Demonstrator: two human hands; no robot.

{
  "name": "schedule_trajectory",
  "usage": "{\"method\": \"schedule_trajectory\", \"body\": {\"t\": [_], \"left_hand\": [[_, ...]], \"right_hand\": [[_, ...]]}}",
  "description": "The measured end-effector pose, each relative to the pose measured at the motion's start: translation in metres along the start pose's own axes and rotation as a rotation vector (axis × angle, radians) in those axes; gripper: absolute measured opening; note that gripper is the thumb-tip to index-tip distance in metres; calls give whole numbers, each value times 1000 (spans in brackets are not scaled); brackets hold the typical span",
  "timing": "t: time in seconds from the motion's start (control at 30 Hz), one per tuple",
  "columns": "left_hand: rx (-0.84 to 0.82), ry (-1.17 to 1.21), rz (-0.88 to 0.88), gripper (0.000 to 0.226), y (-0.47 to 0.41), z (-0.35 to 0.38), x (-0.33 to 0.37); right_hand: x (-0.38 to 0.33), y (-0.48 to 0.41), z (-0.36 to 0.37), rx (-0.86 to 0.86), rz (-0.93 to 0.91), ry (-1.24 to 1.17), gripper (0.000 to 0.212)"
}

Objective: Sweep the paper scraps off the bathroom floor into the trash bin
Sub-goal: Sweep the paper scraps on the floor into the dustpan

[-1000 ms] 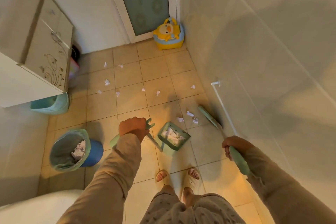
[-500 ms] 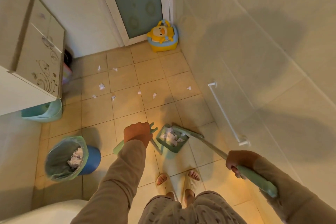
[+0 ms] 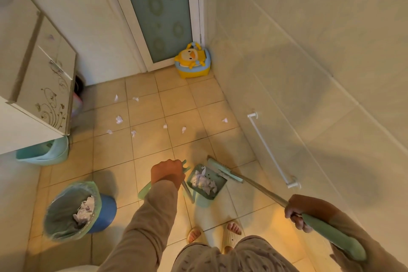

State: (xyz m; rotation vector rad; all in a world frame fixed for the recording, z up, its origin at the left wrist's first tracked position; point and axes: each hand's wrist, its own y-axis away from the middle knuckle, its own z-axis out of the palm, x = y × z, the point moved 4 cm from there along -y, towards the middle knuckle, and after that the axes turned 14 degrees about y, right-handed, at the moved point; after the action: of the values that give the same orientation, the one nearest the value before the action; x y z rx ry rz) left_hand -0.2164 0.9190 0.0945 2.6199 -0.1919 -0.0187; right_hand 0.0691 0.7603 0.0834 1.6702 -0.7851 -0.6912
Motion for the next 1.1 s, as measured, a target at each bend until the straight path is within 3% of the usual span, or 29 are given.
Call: {"method": "schedule_trajectory", "body": {"t": [0.2,0.33,0.37,0.43,0.6,1.1], "left_hand": [[-7,-3,5,32,4,1,0],[-4,-13,18,29,7,2,1],[1,-21,25,29,7,2,1],[9,-32,38,29,5,2,1],[18,52,19,31,-2,-6,-11],[54,160,-31,38,-2,-11,-71]], "right_hand": [[-32,-15,29,53,-74,33,39],[-57,-17,51,107,-189,193,20],[-55,-18,54,46,-157,258,19],[-42,-14,52,-68,-51,171,25],[-8,-13,35,-83,77,-110,32],[-32,-36,42,-30,-75,-422,62]]}}
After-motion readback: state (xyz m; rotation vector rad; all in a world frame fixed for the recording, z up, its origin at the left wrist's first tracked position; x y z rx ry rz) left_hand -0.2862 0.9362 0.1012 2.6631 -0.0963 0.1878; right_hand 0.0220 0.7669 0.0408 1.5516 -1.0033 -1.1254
